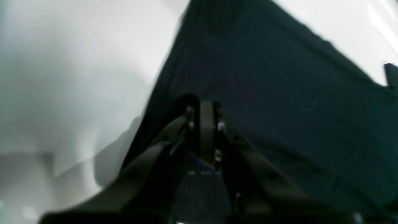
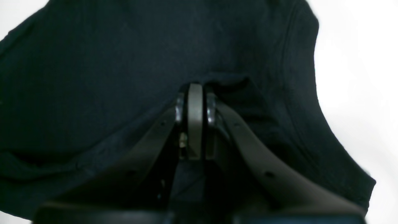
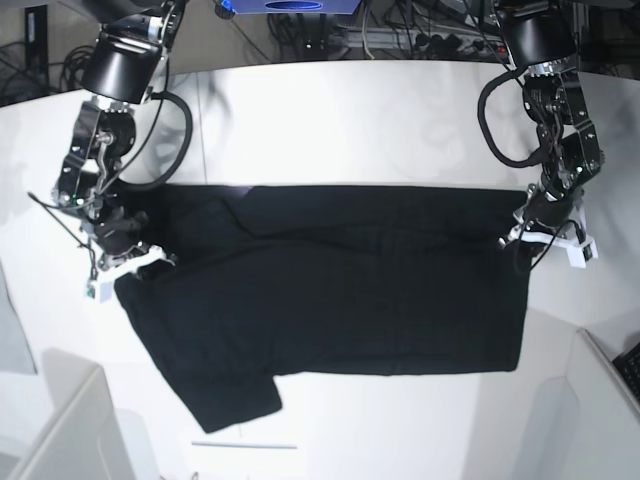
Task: Fold the T-shirt properly
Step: 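Lower both grippers and fold the shoulder edge over the shirt body, then hold the folded edge with both grippers and drag the shirt toward the robot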
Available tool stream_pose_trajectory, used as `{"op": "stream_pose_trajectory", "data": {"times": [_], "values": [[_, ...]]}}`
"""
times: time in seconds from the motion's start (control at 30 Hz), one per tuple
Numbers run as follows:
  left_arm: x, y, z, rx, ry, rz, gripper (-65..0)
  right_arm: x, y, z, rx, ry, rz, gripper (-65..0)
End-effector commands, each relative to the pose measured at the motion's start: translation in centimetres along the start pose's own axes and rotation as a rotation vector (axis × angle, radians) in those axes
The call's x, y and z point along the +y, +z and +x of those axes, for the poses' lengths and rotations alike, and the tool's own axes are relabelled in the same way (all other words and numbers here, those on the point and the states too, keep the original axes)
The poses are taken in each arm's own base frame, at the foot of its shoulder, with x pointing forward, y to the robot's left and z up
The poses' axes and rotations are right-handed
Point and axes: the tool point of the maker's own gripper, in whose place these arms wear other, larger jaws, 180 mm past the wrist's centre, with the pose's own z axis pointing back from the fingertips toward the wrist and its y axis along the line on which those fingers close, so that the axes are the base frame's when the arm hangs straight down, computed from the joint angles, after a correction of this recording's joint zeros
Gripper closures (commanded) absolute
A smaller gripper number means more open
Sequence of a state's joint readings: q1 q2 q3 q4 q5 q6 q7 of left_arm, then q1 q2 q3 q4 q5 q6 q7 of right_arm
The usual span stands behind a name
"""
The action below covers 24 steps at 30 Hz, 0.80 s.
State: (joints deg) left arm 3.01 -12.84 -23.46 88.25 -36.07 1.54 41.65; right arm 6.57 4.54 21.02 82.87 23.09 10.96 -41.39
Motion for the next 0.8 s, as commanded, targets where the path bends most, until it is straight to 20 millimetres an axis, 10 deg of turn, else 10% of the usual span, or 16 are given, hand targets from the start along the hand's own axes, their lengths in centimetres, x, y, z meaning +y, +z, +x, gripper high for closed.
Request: {"op": "stream_pose_trajectory", "data": {"times": [0.0,0.53,0.6,0.67,0.77], "values": [[-0.3,0.2,1.9,-0.05,-0.01,-0.011,0.0,0.1,0.4,2.2,-0.068,0.008,0.007,0.0],[-0.3,0.2,2.0,-0.054,-0.007,-0.011,0.0,0.1,0.3,2.1,-0.064,-0.001,0.004,0.0],[0.8,0.6,2.7,-0.077,0.022,0.01,0.0,-0.2,0.4,1.6,-0.055,0.001,-0.002,-17.1],[2.3,1.3,3.9,-0.116,0.055,0.04,-15.5,-0.7,0.6,1.0,-0.055,-0.006,-0.014,-28.8],[3.7,2.3,5.2,-0.161,0.087,0.067,-38.8,-2.9,1.3,0.8,-0.083,-0.076,-0.088,-29.9]]}}
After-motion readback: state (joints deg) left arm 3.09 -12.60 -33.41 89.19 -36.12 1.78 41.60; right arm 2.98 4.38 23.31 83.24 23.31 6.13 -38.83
